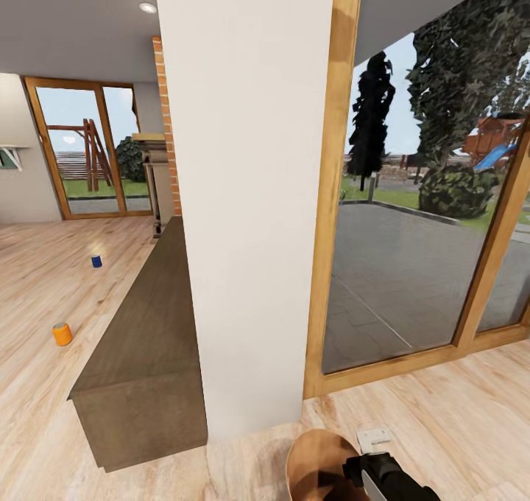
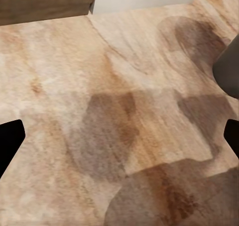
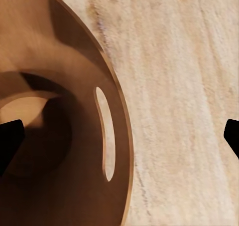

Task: Put the three can of soda from the living room inside the tash can in the kitchen.

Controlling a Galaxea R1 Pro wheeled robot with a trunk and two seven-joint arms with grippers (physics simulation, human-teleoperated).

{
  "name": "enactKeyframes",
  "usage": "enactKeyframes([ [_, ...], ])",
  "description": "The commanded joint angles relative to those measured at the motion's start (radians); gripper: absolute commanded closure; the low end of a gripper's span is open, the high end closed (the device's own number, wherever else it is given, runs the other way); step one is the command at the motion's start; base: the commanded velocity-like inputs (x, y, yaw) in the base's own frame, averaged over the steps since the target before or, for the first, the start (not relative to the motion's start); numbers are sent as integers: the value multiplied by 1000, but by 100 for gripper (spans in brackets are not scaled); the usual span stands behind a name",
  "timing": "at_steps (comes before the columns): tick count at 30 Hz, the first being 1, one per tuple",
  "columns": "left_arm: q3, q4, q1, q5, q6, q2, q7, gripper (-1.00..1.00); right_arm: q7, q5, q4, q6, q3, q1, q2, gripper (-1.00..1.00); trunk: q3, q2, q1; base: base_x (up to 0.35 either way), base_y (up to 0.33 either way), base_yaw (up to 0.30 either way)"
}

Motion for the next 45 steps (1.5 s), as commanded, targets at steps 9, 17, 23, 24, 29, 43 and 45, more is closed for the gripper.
enactKeyframes([
  [9, 0, -4, 0, 0, 0, 0, 0, -100, 0, 2, -1, 0, 1, 0, 0, -100, 0, 0, 0, 0, 0, 0],
  [17, 0, -6, 0, 0, 0, 0, 0, -100, 0, 3, 0, 0, 1, 0, 0, -100, -15, -1, 2, 0, 0, 0],
  [23, 0, -7, 0, 0, 0, 0, 0, -100, 0, 3, 0, 0, 2, 0, 0, -100, -15, -1, 2, 0, 0, 0],
  [24, 0, -8, 0, 0, 0, 0, 0, -100, 0, 3, 0, 0, 2, 0, 1, -100, -15, -1, 2, 0, 0, 0],
  [29, 0, -8, 0, 0, 0, 0, 0, -100, 0, 3, 0, 0, 4, 0, 1, -100, -15, -1, 2, 0, 0, 0],
  [43, 0, -8, 0, 0, 0, 0, 0, -100, 0, 3, 1, 0, 5, 0, 0, -100, -39, -2, 4, 0, 0, 0],
  [45, 0, -8, 0, 0, 0, 0, 0, -100, 0, 3, 1, 0, 5, 0, 0, -100, -46, -3, 5, 0, 0, 0],
])
